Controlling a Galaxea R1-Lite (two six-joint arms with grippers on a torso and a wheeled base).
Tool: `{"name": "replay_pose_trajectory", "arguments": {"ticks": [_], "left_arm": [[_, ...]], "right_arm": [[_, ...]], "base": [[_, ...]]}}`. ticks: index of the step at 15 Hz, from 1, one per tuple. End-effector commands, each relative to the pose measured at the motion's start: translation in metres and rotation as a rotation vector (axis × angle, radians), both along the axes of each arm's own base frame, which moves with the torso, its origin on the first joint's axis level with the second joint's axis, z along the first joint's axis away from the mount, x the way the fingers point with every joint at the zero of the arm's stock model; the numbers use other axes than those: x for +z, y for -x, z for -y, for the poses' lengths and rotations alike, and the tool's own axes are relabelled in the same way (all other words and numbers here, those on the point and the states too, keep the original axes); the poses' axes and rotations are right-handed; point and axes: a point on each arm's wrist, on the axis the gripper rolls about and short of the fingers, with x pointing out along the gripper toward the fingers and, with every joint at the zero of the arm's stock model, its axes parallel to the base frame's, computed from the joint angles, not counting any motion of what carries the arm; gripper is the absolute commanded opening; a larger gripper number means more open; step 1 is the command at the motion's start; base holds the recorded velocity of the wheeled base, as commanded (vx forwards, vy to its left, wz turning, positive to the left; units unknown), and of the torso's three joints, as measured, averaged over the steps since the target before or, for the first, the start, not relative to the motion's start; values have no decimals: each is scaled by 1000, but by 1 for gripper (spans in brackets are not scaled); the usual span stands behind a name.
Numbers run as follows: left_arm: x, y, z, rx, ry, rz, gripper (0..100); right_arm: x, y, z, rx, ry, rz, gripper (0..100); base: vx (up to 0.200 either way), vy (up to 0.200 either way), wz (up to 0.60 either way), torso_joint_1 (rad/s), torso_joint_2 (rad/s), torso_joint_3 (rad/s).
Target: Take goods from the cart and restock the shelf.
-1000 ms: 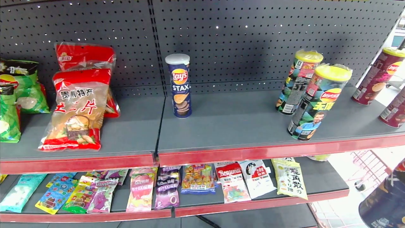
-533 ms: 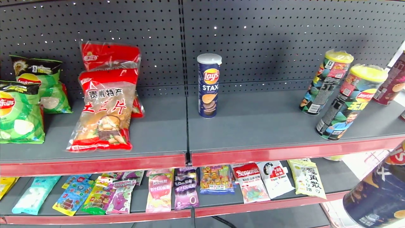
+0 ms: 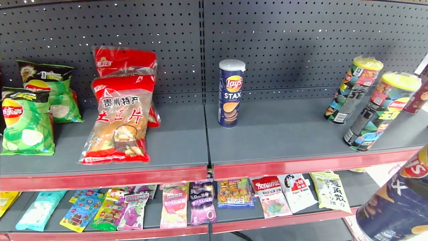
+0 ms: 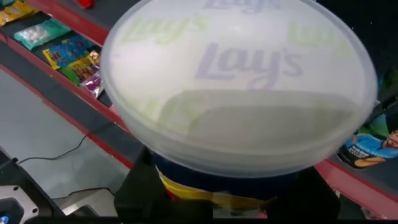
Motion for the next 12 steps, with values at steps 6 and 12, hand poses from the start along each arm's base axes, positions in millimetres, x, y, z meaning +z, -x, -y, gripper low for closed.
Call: {"name": "replay_pose_trajectory", "arguments": {"ticks": [6, 12], "left_arm": [[3, -3, 1, -28, 1, -10, 100], [43, -45, 15, -266, 56, -145, 100]], "right_arm": [[-2, -3, -1, -1, 5, -18, 0], [10, -9, -5, 88, -18, -9, 0]], "base": [[67, 0, 0, 5, 2, 2], [0, 0, 0, 0, 0, 0]]}}
